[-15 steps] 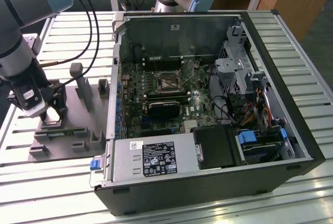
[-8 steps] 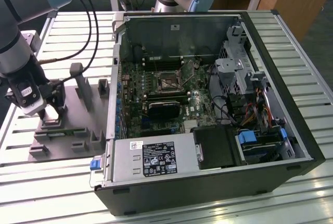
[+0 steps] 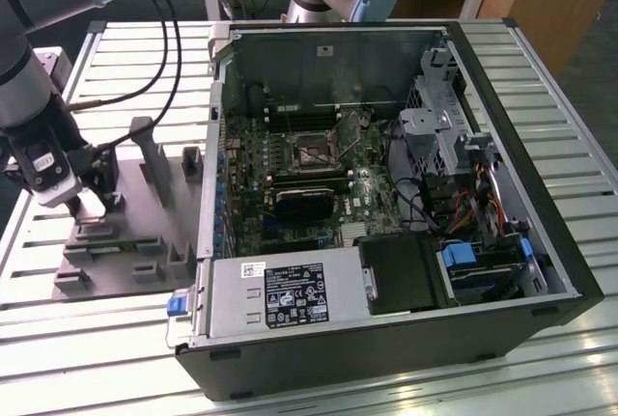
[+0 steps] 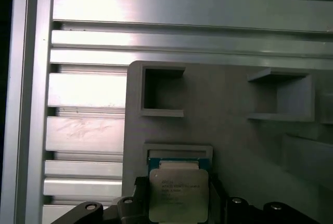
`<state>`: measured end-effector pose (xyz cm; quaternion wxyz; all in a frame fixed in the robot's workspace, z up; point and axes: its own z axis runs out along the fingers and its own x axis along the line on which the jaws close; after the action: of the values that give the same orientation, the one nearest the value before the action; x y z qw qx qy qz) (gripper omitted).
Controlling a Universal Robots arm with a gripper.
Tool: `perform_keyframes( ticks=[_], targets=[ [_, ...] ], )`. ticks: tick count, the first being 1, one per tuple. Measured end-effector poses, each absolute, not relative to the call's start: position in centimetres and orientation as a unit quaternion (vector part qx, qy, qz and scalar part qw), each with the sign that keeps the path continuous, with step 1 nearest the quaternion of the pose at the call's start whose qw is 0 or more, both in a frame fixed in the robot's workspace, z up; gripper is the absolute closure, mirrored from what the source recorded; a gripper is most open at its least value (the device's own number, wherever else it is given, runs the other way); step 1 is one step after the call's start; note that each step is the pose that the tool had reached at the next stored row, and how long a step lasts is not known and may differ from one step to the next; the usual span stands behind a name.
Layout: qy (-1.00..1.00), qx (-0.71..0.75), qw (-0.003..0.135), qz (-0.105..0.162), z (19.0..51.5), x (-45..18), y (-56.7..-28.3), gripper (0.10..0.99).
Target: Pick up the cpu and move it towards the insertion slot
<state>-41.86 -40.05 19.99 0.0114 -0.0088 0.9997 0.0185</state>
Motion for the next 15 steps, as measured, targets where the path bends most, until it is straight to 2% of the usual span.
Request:
perform_keyframes(
  ticks=[15],
  targets=[
    [1.0, -0.009, 0.011, 0.019, 22.5, -41.9, -40.1, 0.541]
  ],
)
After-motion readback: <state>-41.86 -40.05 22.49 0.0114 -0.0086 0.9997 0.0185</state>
